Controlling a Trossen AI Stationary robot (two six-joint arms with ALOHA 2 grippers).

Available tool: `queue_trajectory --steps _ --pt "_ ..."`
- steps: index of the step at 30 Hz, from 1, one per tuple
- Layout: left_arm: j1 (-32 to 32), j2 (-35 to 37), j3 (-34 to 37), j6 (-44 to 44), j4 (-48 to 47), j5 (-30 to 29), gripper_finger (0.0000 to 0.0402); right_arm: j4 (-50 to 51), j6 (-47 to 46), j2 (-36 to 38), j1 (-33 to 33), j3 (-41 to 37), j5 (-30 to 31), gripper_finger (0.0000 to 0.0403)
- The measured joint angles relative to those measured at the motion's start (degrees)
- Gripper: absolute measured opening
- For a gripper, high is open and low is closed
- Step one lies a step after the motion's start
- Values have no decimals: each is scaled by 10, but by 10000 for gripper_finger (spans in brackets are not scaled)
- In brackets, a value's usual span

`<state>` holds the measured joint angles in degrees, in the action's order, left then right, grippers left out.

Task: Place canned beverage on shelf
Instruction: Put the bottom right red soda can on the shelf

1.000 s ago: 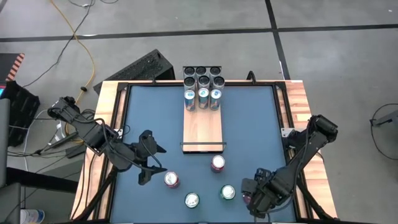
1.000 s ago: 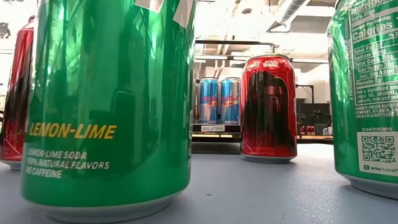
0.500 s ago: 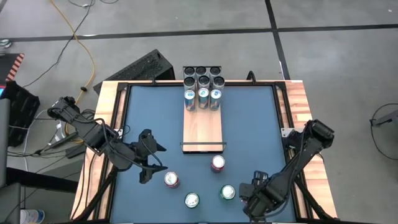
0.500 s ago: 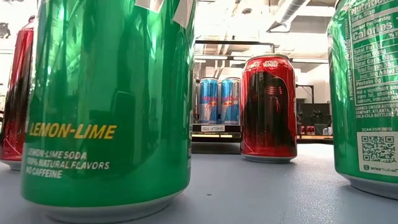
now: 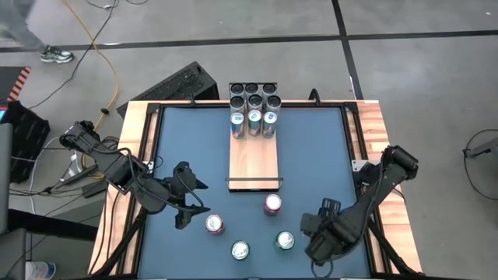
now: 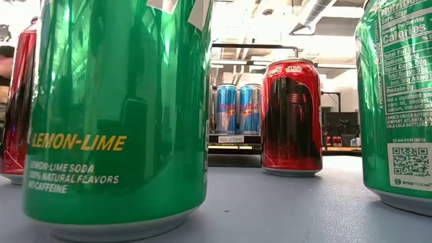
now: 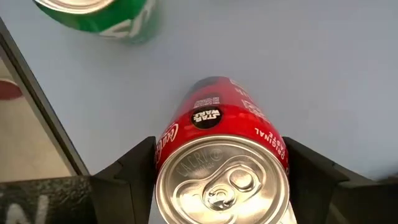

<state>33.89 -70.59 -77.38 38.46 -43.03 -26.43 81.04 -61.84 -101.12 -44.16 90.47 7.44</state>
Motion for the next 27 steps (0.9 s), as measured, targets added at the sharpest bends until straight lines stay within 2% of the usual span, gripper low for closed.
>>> queue_trajectory --steps 5,9,14,20,27 --pt "0 0 0 4 0 -1 330 90 68 3 38 34 12 267" --pt "0 0 0 16 0 0 330 82 145 8 77 43 50 267" --pt "0 0 0 28 1 3 330 90 236 31 142 43 67 267" --pt "0 0 0 30 1 7 330 90 335 79 235 43 93 267" --pt "2 4 0 25 6 11 330 60 447 100 379 43 90 267"
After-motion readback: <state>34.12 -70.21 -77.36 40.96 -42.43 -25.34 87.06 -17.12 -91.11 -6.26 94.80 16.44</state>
